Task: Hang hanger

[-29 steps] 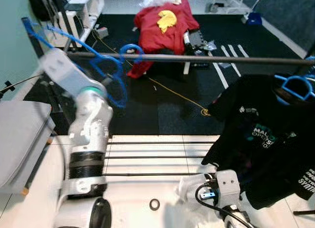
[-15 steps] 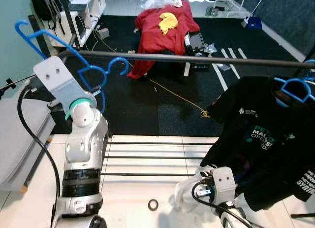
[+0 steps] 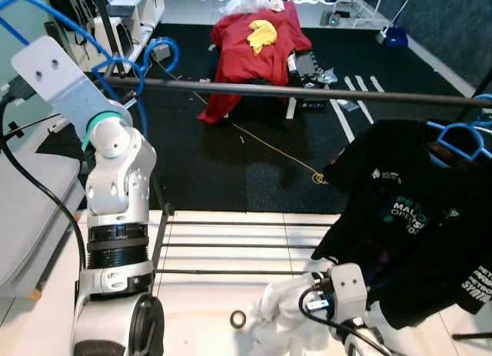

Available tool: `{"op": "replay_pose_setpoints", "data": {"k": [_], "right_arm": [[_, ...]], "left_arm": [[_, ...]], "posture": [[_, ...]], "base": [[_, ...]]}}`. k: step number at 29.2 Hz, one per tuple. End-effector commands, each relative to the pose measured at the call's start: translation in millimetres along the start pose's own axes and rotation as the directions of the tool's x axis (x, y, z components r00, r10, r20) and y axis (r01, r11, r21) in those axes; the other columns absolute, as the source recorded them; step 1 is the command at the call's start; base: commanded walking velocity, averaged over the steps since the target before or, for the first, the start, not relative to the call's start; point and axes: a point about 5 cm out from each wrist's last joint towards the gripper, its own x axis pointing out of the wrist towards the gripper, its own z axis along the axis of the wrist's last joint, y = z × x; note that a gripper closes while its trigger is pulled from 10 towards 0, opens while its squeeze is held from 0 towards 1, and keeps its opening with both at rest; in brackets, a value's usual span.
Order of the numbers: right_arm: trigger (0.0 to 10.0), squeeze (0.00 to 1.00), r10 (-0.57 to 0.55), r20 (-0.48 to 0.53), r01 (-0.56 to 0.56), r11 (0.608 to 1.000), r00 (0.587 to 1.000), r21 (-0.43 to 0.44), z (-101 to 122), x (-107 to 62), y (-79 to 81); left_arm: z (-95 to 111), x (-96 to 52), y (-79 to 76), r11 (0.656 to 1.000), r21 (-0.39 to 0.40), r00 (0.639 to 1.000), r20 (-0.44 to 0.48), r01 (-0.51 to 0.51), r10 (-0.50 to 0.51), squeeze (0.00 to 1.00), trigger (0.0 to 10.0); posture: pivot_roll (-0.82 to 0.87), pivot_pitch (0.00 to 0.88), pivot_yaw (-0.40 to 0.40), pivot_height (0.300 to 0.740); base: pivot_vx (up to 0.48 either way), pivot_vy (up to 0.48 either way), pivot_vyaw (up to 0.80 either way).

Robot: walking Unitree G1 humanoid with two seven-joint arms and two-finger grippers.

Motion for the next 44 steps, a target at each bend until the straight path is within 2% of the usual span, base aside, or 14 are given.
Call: {"op": "replay_pose_setpoints", "data": {"k": [1, 17, 18, 19, 20, 21, 24, 25, 27, 28, 36, 39, 40, 44], "right_arm": [[10.0, 0.00, 0.006, -0.003, -0.006, 1.000, 1.000, -0.007, 0, -0.3, 1.4], [10.0, 0.00, 0.005, -0.006, -0.005, 1.000, 1.000, -0.004, -2, -2.4, 1.7], [10.0, 0.00, 0.005, -0.007, -0.005, 1.000, 1.000, -0.004, -2, -2.4, 2.2], [10.0, 0.00, 0.005, -0.008, -0.005, 1.000, 1.000, -0.003, -2, -2.3, 2.8], [10.0, 0.00, 0.005, -0.008, -0.005, 1.000, 1.000, -0.003, -2, -2.3, 2.8], [10.0, 0.00, 0.007, -0.009, -0.007, 1.000, 1.000, -0.002, -2, -2.3, 3.6], [10.0, 0.00, 0.008, -0.010, -0.008, 1.000, 1.000, -0.001, -2, -2.5, 3.2], [10.0, 0.00, 0.009, -0.011, -0.009, 1.000, 1.000, -0.001, -2, -2.6, 3.0], [10.0, 0.00, 0.010, -0.012, -0.010, 1.000, 1.000, -0.001, -3, -2.8, 2.7], [10.0, 0.00, 0.011, -0.013, -0.011, 1.000, 1.000, -0.002, -3, -2.8, 2.5], [10.0, 0.00, 0.021, -0.014, -0.021, 1.000, 1.000, -0.005, -2, -1.3, 3.9], [10.0, 0.00, 0.021, -0.013, -0.022, 1.000, 1.000, -0.005, -2, -1.3, 4.1], [10.0, 0.00, 0.021, -0.013, -0.022, 1.000, 1.000, -0.005, -2, -1.3, 4.1], [10.0, 0.00, 0.021, -0.015, -0.021, 1.000, 1.000, -0.006, -3, -1.9, 3.6]], "left_arm": [[-4, -3.2, -5.3, 0.999, 0.038, 1.000, 0.003, -0.014, 0.014, 0.00, 10.0], [-24, -7.9, -5.6, 0.992, 0.129, 1.000, -0.007, 0.002, -0.001, 0.00, 10.0], [-27, -9.6, -3.6, 0.990, 0.143, 1.000, -0.010, 0.010, -0.009, 0.08, 10.0], [-30, -11.9, -0.4, 0.987, 0.158, 1.000, -0.018, 0.016, -0.013, 0.56, 10.0], [-30, -11.9, -0.4, 0.987, 0.158, 1.000, -0.018, 0.016, -0.013, 0.56, 10.0], [-39, -20.7, 7.2, 0.982, 0.180, 0.998, -0.050, 0.047, -0.039, 1.00, 10.0], [-47, -28.6, 11.9, 0.977, 0.197, 0.995, -0.077, 0.081, -0.067, 1.00, 10.0], [-51, -33.2, 13.7, 0.974, 0.201, 0.991, -0.094, 0.108, -0.091, 0.45, 10.0], [-55, -38.0, 15.2, 0.970, 0.202, 0.987, -0.112, 0.138, -0.117, 0.45, 10.0], [-57, -41.3, 15.6, 0.967, 0.198, 0.983, -0.122, 0.159, -0.136, 0.00, 10.0], [-69, -60.3, 10.4, 0.923, 0.167, 0.931, -0.180, 0.347, -0.318, 0.00, 10.0], [-77, -75.0, 7.3, 0.833, 0.170, 0.842, -0.238, 0.527, -0.484, 0.00, 10.0], [-77, -75.0, 7.3, 0.833, 0.170, 0.842, -0.238, 0.527, -0.484, 0.00, 10.0], [-80, -83.6, 7.2, 0.751, 0.180, 0.765, -0.280, 0.635, -0.580, 0.00, 10.0]], "posture": [[-0.17, 0.154, 0.050, 0.740], [-0.17, 0.161, 0.056, 0.740], [-0.17, 0.162, 0.055, 0.740], [-0.17, 0.162, 0.055, 0.740], [-0.17, 0.162, 0.055, 0.740], [-0.17, 0.167, 0.052, 0.740], [-0.16, 0.169, 0.049, 0.740], [-0.16, 0.171, 0.046, 0.740], [-0.16, 0.172, 0.046, 0.740], [-0.15, 0.172, 0.043, 0.740], [-0.15, 0.171, 0.040, 0.740], [-0.15, 0.169, 0.042, 0.740], [-0.15, 0.169, 0.042, 0.740], [-0.15, 0.165, 0.043, 0.740]], "base": [[0.000, 0.000, 0.00], [0.000, 0.000, 0.00], [0.000, 0.000, 0.00], [0.000, 0.000, 0.00], [0.000, 0.000, 0.00], [0.000, 0.000, 0.00], [0.000, 0.000, 0.00], [0.000, 0.000, 0.00], [0.000, 0.000, 0.00], [0.000, 0.000, 0.00], [0.000, 0.000, 0.00], [0.000, 0.000, 0.00], [0.000, 0.000, 0.00], [0.000, 0.000, 0.00]]}}
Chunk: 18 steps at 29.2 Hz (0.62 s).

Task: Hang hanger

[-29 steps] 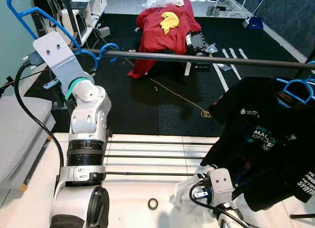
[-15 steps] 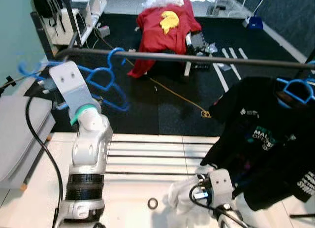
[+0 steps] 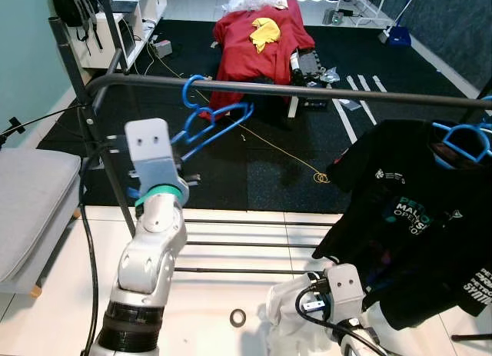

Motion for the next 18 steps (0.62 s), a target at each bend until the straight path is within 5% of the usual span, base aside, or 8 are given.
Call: {"op": "replay_pose_setpoints", "data": {"k": [1, 4, 5, 16, 18], "right_arm": [[10.0, 0.00, 0.006, -0.016, -0.007, 1.000, 1.000, -0.011, -4, -2.8, -0.4], [10.0, 0.00, 0.006, -0.017, -0.006, 1.000, 1.000, -0.011, -4, -2.6, -0.8], [10.0, 0.00, 0.007, -0.016, -0.007, 1.000, 1.000, -0.011, -3, -2.0, -0.8], [10.0, 0.00, 0.009, -0.002, -0.009, 1.000, 1.000, -0.011, 1, 1.6, 0.9], [10.0, 0.00, 0.006, 0.002, -0.006, 1.000, 1.000, -0.008, 1, 1.1, 1.5]], "left_arm": [[-3, -3.4, -3.7, 0.997, 0.022, 0.998, -0.019, 0.068, -0.067, 0.00, 10.0], [-2, -2.0, -8.5, 0.991, 0.044, 0.992, -0.015, 0.124, -0.123, 0.00, 10.0], [-2, -0.6, -11.8, 0.988, 0.043, 0.989, -0.016, 0.147, -0.146, 1.00, 10.0], [6, 23.1, -28.5, 0.989, -0.063, 0.990, -0.042, 0.131, -0.133, 1.00, 10.0], [26, 37.3, -22.3, 0.989, -0.047, 0.990, 0.027, 0.137, -0.136, 1.00, 10.0]], "posture": [[-0.15, 0.165, 0.043, 0.740], [-0.15, 0.161, 0.043, 0.740], [-0.15, 0.158, 0.042, 0.740], [-0.16, 0.151, 0.051, 0.740], [-0.16, 0.152, 0.058, 0.740]], "base": [[0.000, 0.000, 0.00], [0.000, 0.000, 0.00], [0.000, 0.000, 0.00], [0.000, 0.000, 0.00], [0.000, 0.000, 0.00]]}}
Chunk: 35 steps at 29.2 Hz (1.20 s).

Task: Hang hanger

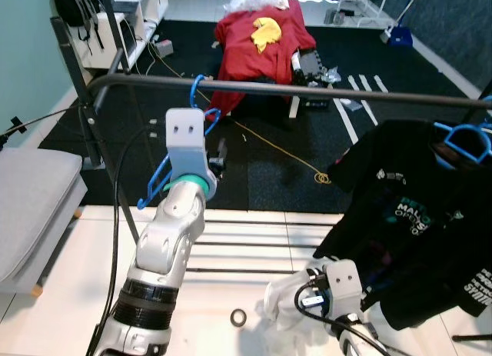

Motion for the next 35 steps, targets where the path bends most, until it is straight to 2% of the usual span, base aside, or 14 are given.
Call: {"op": "replay_pose_setpoints", "data": {"k": [1, 2, 3, 4, 6, 10, 12, 14, 18, 21, 26, 28, 32, 35], "right_arm": [[10.0, 0.00, -0.003, -0.011, 0.003, 1.000, 1.000, 0.000, -4, -3.8, 0.6], [10.0, 0.00, -0.003, -0.011, 0.003, 1.000, 1.000, 0.000, -4, -3.8, 0.6], [10.0, 0.00, -0.007, -0.011, 0.007, 1.000, 1.000, 0.001, -4, -4.6, 0.4], [10.0, 0.00, -0.013, -0.013, 0.013, 1.000, 1.000, 0.003, -6, -6.2, -0.3], [10.0, 0.00, -0.016, -0.015, 0.016, 1.000, 1.000, 0.004, -7, -7.3, -0.5], [10.0, 0.00, -0.018, -0.019, 0.018, 1.000, 1.000, 0.007, -8, -7.7, -0.1], [10.0, 0.00, -0.018, -0.019, 0.018, 1.000, 1.000, 0.007, -8, -7.7, -0.1], [10.0, 0.00, -0.015, -0.020, 0.015, 1.000, 1.000, 0.007, -8, -7.1, 1.1], [10.0, 0.00, -0.014, -0.019, 0.014, 1.000, 1.000, 0.008, -7, -6.6, 1.5], [10.0, 0.00, -0.010, -0.017, 0.010, 1.000, 1.000, 0.008, -6, -5.2, 2.4], [10.0, 0.00, -0.010, -0.016, 0.010, 1.000, 1.000, 0.008, -6, -5.1, 2.6], [10.0, 0.00, -0.013, -0.013, 0.013, 1.000, 1.000, 0.009, -5, -5.2, 2.0], [10.0, 0.00, -0.016, -0.012, 0.016, 1.000, 1.000, 0.009, -6, -5.9, 2.0], [10.0, 0.00, -0.023, -0.010, 0.023, 1.000, 1.000, 0.011, -6, -6.9, 1.6]], "left_arm": [[16, 8.6, 7.8, 1.000, 0.015, 0.998, 0.057, 0.021, -0.022, 1.00, 10.0], [16, 8.6, 7.8, 1.000, 0.015, 0.998, 0.057, 0.021, -0.022, 1.00, 10.0], [27, 11.0, 12.2, 0.999, 0.033, 0.995, 0.091, 0.037, -0.040, 0.61, 10.0], [40, 11.8, 18.0, 0.993, 0.098, 0.987, 0.140, 0.064, -0.077, 0.00, 10.0], [44, 11.7, 20.3, 0.987, 0.137, 0.982, 0.158, 0.079, -0.101, 0.00, 10.0], [41, 9.4, 11.2, 0.950, 0.209, 0.958, 0.122, 0.233, -0.261, 0.00, 10.0], [41, 9.4, 11.2, 0.950, 0.209, 0.958, 0.122, 0.233, -0.261, 0.00, 10.0], [32, 6.8, 0.2, 0.912, 0.226, 0.926, 0.080, 0.343, -0.368, 0.00, 10.0], [27, 10.2, -2.0, 0.907, 0.232, 0.924, 0.072, 0.351, -0.376, 0.00, 10.0], [18, 32.9, 4.1, 0.933, 0.277, 0.963, 0.079, 0.229, -0.259, 0.00, 10.0], [18, 36.3, 6.2, 0.938, 0.280, 0.968, 0.082, 0.205, -0.236, 0.00, 10.0], [20, 43.2, 8.2, 0.938, 0.292, 0.973, 0.078, 0.185, -0.216, 0.00, 10.0], [20, 47.0, 7.7, 0.934, 0.301, 0.972, 0.069, 0.193, -0.223, 0.00, 10.0], [24, 45.5, 7.9, 0.935, 0.278, 0.965, 0.076, 0.220, -0.249, 0.00, 10.0]], "posture": [[-0.16, 0.150, 0.065, 0.740], [-0.16, 0.150, 0.065, 0.740], [-0.16, 0.151, 0.068, 0.740], [-0.16, 0.152, 0.071, 0.740], [-0.17, 0.153, 0.072, 0.740], [-0.16, 0.157, 0.071, 0.740], [-0.16, 0.157, 0.071, 0.740], [-0.16, 0.162, 0.069, 0.740], [-0.16, 0.165, 0.068, 0.740], [-0.16, 0.165, 0.068, 0.740], [-0.16, 0.164, 0.068, 0.740], [-0.16, 0.164, 0.074, 0.740], [-0.17, 0.165, 0.078, 0.740], [-0.18, 0.165, 0.083, 0.740]], "base": [[0.000, 0.000, 0.00], [0.000, 0.000, 0.00], [0.000, 0.000, 0.00], [0.000, 0.000, 0.00], [0.000, 0.000, 0.00], [0.000, 0.000, 0.00], [0.000, 0.000, 0.00], [0.000, 0.000, 0.00], [0.000, 0.000, 0.00], [0.000, 0.000, 0.00], [0.000, 0.000, 0.00], [0.000, 0.000, 0.00], [0.000, 0.000, 0.00], [0.000, 0.000, 0.00]]}}
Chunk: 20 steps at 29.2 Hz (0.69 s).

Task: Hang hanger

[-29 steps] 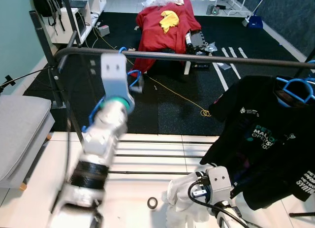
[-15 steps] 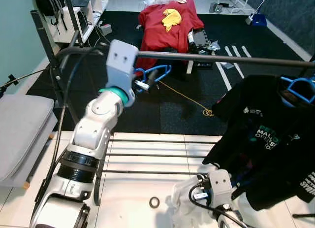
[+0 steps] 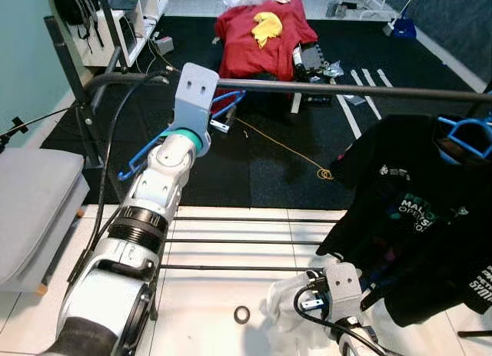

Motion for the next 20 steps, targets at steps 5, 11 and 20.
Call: {"op": "replay_pose_setpoints", "data": {"k": [5, 11, 20], "right_arm": [[10.0, 0.00, -0.019, -0.004, 0.019, 1.000, 1.000, 0.008, -4, -6.0, -0.5], [10.0, 0.00, -0.012, -0.011, 0.012, 1.000, 1.000, 0.006, -5, -6.2, -0.4], [10.0, 0.00, 0.014, -0.008, -0.014, 1.000, 1.000, 0.000, -2, -1.1, 2.4]], "left_arm": [[0, -17.6, -4.3, 0.980, -0.061, 0.981, 0.064, 0.187, -0.183, 0.00, 10.0], [-2, -42.0, -9.4, 0.927, -0.162, 0.937, 0.153, 0.337, -0.314, 0.00, 10.0], [-9, -59.0, -2.7, 0.945, -0.030, 0.939, 0.125, 0.327, -0.321, 0.00, 10.0]], "posture": [[-0.18, 0.170, 0.087, 0.740], [-0.16, 0.175, 0.070, 0.740], [-0.14, 0.178, 0.054, 0.740]], "base": [[0.000, 0.000, 0.00], [0.000, 0.000, 0.00], [0.000, 0.000, 0.00]]}}
